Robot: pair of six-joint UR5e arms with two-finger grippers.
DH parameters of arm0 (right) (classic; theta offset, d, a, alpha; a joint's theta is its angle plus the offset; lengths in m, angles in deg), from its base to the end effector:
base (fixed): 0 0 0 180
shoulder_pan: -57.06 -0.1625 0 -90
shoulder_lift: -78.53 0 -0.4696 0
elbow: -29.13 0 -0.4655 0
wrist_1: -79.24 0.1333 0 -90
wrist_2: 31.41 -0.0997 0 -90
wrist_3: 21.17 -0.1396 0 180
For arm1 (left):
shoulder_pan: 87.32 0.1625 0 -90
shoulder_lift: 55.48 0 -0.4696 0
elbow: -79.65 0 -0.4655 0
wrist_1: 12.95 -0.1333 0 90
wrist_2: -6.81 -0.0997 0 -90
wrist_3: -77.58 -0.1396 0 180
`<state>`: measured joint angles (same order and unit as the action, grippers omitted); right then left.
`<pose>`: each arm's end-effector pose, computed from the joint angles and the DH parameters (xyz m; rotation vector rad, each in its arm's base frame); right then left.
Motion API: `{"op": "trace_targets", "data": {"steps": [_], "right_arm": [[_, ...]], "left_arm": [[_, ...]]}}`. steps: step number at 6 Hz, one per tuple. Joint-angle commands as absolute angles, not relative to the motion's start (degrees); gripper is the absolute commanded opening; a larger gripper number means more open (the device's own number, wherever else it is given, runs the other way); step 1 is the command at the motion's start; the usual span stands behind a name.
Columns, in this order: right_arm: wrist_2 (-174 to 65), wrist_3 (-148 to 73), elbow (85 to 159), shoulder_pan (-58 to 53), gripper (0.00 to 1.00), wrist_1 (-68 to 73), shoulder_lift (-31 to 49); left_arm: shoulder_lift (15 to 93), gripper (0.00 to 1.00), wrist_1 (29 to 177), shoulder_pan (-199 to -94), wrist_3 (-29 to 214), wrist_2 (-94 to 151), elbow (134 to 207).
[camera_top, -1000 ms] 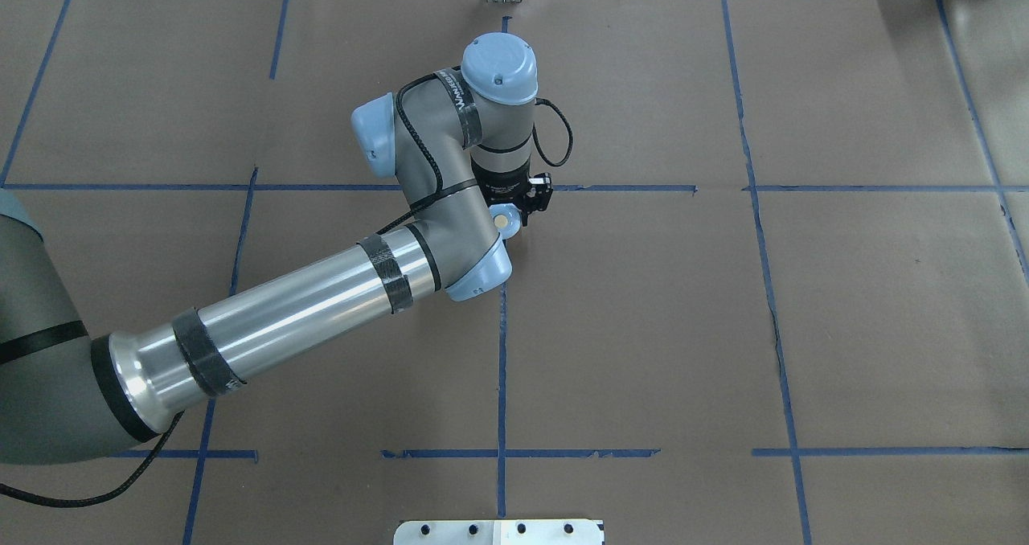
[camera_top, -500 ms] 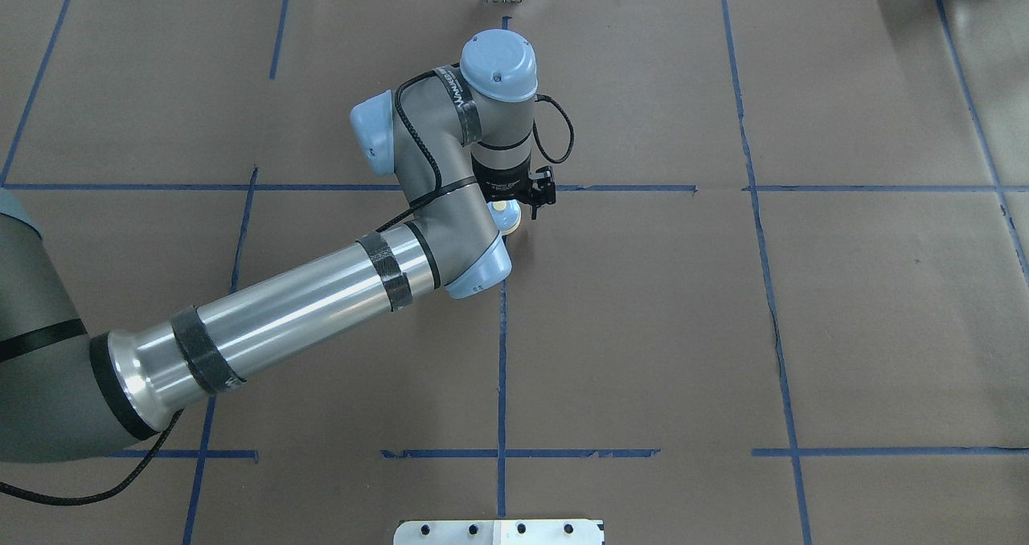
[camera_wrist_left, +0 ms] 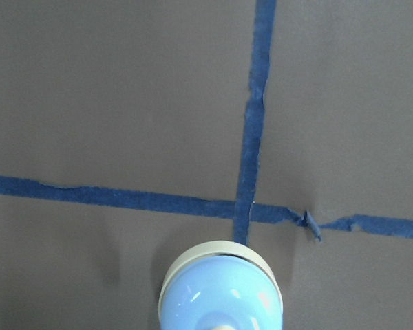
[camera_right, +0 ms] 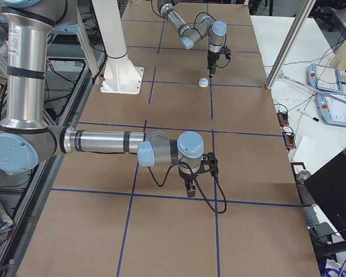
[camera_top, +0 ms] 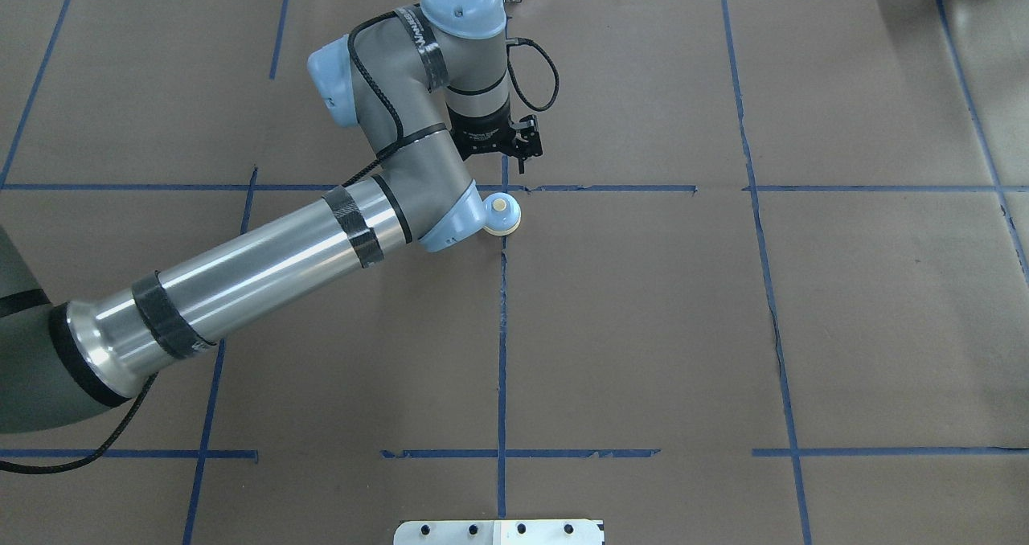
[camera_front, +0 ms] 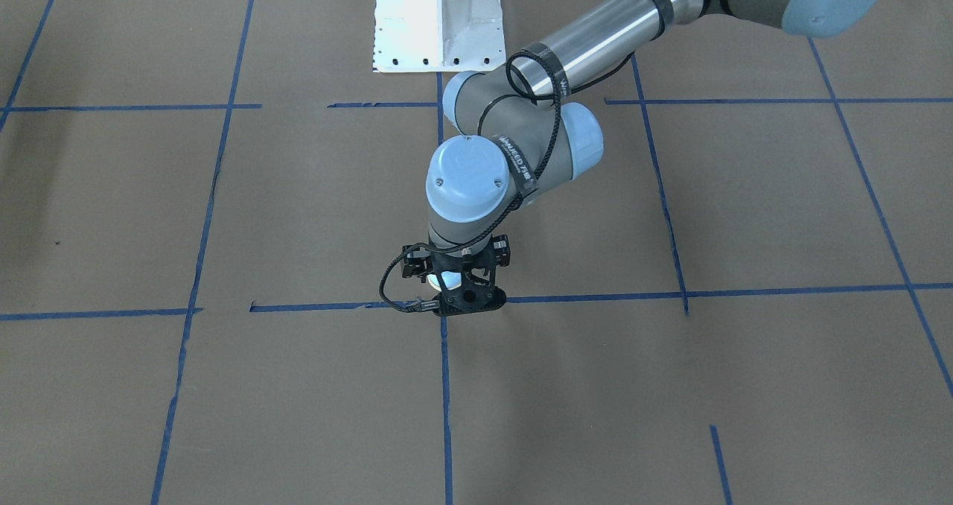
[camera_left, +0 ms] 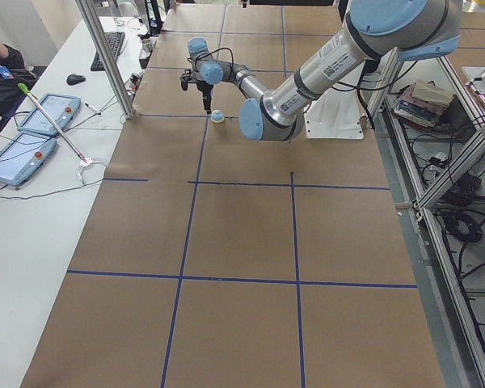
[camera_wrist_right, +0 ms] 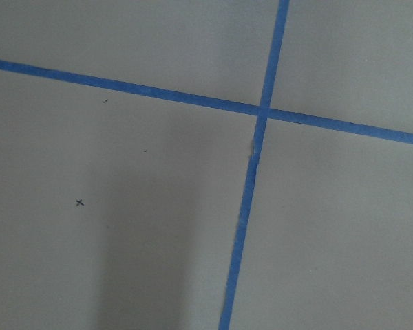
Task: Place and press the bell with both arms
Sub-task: 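Open the left gripper and withdraw it while the right arm moves in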
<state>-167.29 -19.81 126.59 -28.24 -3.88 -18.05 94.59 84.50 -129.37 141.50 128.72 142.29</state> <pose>-0.0099 -0.5245 0.7047 0.1049 -0.8036 -0.1541 0.6665 -0.6813 0.1715 -0.0598 0.8630 -0.0660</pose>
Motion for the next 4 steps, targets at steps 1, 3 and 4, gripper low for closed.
{"op": "trace_targets", "data": {"steps": [1, 3, 4], "right_arm": [[-168.35, -24.22, 126.77, -25.22, 1.0, -3.73, -15.27], [-168.43, -35.77, 131.92, -20.06, 1.0, -3.81, -12.89], [-168.09, -46.72, 135.18, -15.76, 1.0, -3.81, -10.53]], "left_arm": [[81.36, 1.0, 79.1, -136.5, 128.12, 131.96, 156.82], [66.05, 1.0, 77.66, -145.98, 111.31, 132.4, 167.76], [59.89, 1.0, 78.36, -149.77, 109.16, 136.75, 170.76]]}}
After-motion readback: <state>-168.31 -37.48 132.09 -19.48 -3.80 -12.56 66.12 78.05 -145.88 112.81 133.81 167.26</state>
